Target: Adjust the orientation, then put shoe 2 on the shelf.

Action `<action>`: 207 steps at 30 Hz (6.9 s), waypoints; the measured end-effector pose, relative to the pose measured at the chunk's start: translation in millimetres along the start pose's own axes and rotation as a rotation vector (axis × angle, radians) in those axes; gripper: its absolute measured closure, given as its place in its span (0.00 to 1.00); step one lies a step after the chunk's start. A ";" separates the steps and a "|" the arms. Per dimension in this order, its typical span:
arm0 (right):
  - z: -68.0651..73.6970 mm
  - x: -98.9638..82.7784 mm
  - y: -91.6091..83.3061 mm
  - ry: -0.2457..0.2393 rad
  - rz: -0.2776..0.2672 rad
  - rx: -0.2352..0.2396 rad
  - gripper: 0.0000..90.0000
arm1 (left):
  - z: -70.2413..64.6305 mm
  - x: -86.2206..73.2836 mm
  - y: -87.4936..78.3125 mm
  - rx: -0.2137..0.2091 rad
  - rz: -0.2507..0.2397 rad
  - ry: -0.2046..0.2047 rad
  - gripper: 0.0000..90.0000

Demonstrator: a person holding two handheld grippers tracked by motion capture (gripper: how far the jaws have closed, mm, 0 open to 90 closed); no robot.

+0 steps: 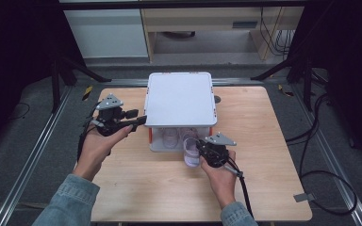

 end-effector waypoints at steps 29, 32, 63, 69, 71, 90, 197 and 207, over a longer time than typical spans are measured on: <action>-11.5 -4.1 26.0 -0.006 -0.040 -0.081 0.92 | -6.4 20.1 59.9 -0.069 0.100 0.069 0.94; -13.6 -4.3 28.2 -0.003 -0.039 -0.086 0.92 | -7.2 20.3 65.3 -0.067 0.112 0.069 0.97; -3.9 -6.5 47.1 -0.019 -0.080 -0.142 0.90 | -3.8 11.8 80.0 -0.035 0.140 0.030 0.98; -3.2 -6.5 47.7 -0.012 -0.075 -0.136 0.89 | -3.2 12.4 80.4 -0.037 0.149 0.031 0.99; -2.6 -6.4 47.9 -0.009 -0.074 -0.133 0.88 | -3.2 12.7 80.7 -0.036 0.148 0.026 0.99; -0.8 1.9 34.9 0.007 -0.086 -0.080 0.67 | -3.6 14.5 82.0 -0.031 0.163 0.027 0.99; -5.8 -21.3 59.5 -0.016 0.179 -0.002 1.00 | -2.1 17.2 83.1 -0.041 0.188 0.007 0.99; 0.1 -15.5 46.3 -0.036 0.147 0.038 0.93 | -6.0 19.0 74.4 0.033 0.145 0.026 0.73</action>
Point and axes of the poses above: each handheld gripper's, and its own axes: y roughly forward along the jaws, x roughly out of its top, z roughly to its left, the point moved 2 cm from there along y, roughly forward along the jaws, and after that the axes turned 14 degrees about y, right-handed, at the moved point
